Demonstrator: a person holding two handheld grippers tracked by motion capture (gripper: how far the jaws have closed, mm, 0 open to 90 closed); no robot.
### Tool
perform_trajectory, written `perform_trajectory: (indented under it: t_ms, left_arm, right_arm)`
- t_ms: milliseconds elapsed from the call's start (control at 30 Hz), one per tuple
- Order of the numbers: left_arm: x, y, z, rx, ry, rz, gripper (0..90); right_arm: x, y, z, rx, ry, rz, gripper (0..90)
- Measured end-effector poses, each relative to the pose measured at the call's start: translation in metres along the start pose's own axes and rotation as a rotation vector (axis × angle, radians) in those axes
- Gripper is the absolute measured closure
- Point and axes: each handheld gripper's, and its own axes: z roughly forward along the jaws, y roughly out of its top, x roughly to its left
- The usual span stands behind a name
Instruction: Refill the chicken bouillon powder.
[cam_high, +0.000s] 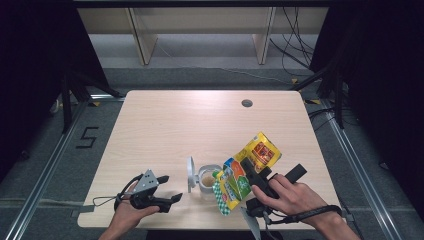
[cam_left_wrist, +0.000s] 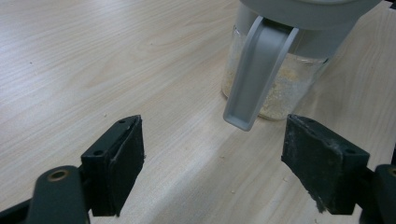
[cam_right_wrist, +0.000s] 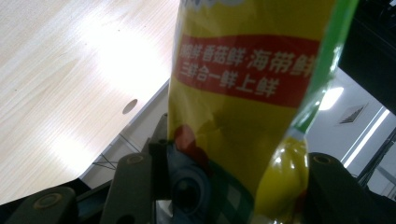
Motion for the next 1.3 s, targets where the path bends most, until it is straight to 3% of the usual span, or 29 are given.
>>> perform_trajectory:
  t_ms: [800,1033,1100,1133,1300]
  left_arm:
    - [-0.001,-0.0003,0.0016,-0.015,-0.011,-0.018,20.4]
    - [-0.0012,-0.0004,0.0021,-0.019,-0.008,-0.016,20.4]
    - [-0.0008,-0.0001,0.0014,-0.012,-0.013,-0.014,20.4]
    - [-0.0009,-0.0001,0.0015,-0.013,-0.012,-0.015,20.4]
    - [-0.001,-0.0002,0.0012,-0.013,-0.01,-0.017,20.4]
  right_arm:
    - [-0.0002,-0.0025,-0.0001,-0.007,-0.008,0.007,56.0]
    - [-0.0002,-0.0029,-0.002,0.005,-0.022,0.0,56.2]
    - [-0.0027,-0.0028,-0.0013,-0.012,-0.023,-0.03,56.2]
    - [-0.0012,-0.0032,-0.0022,-0.002,-0.015,-0.005,56.2]
    - [-0.0015,-0.0036,-0.0026,-0.001,-0.017,-0.007,56.3]
